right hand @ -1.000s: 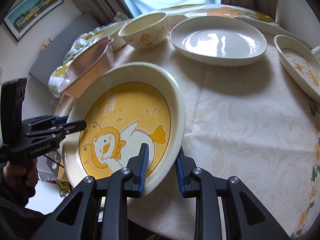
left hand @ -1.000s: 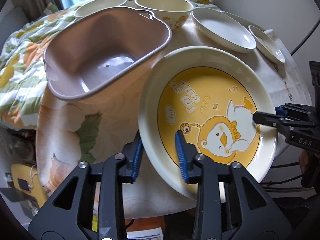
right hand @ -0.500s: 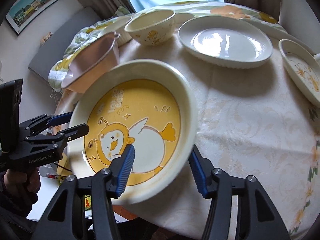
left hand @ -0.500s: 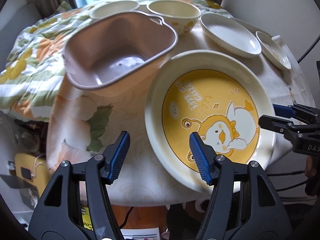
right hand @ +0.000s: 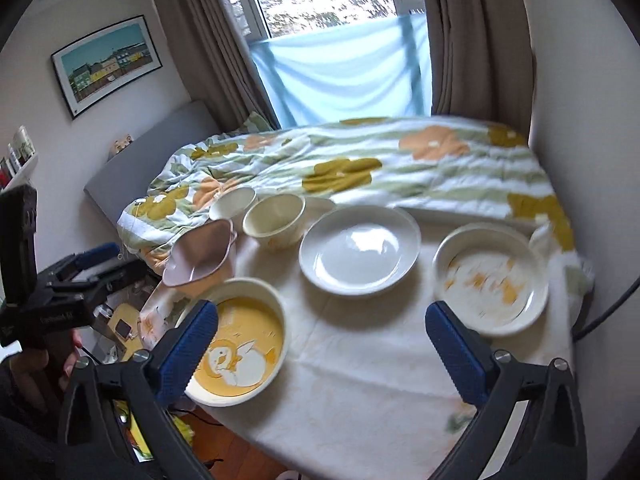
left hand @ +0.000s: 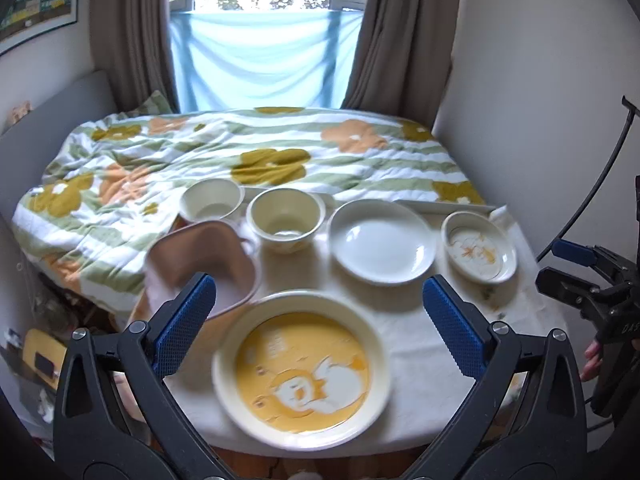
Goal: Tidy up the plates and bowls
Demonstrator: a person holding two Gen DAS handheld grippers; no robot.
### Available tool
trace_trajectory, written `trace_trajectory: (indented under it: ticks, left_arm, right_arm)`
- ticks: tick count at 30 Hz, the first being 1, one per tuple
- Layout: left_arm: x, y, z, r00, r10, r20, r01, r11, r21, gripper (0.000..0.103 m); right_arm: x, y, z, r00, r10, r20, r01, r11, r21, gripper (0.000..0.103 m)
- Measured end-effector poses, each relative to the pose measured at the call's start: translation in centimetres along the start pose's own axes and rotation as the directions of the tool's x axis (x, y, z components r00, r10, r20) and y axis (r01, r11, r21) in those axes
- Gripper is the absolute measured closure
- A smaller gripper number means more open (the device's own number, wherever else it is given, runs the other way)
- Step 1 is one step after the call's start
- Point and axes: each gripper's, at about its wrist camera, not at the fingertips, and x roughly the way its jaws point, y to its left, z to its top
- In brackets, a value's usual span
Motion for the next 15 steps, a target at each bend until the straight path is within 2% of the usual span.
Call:
trace_trajectory:
  ticks: [3,7,9,11,13,15]
  left_arm:
    - [1.6,-2.1,1.3,1.000,0.026,-0.017,-0.027,1.000,-0.015,0.000]
    - [4.4,-3.2,2.4,0.997,0.042,-0.061,-0.047,0.996,-0.072,0.000]
    - [6.4,-3.2,3.0,0.994,0.027,-0.104,-0.038,0.994,-0.106,0.000]
    - [8.1,-3.0,3.3,0.991,0.016,-0.133,-0.034,0.991,-0.127,0.000]
    - [10.6,-2.7,3.4,0.983,0.005,-0.181,-0.033,0.988,-0.153,0.000]
    - [13.6,-2.2,3.2,0.971,-0.027,-0.238,-0.017,0.983,-0.182,0.000]
  right_arm:
    - [-0.3,-1.6,1.4,0.999,-0.030,0.013,0.031,0.998,-0.048,0.000]
    - [1.2,-4.5,3.3,0.997,-0.066,-0.042,0.064,0.996,-0.058,0.000]
    - [2.4,-6.1,4.5,0.995,-0.053,-0.083,0.051,0.998,-0.022,0.000]
    - [3.5,-7.3,5.6,0.995,-0.056,-0.082,0.055,0.998,-0.010,0.000]
    - [5.2,-8.1,6.6,0.990,-0.091,-0.104,0.088,0.996,-0.024,0.000]
    - [7.6,-9.1,7.4,0.986,-0.079,-0.147,0.076,0.997,-0.031,0.000]
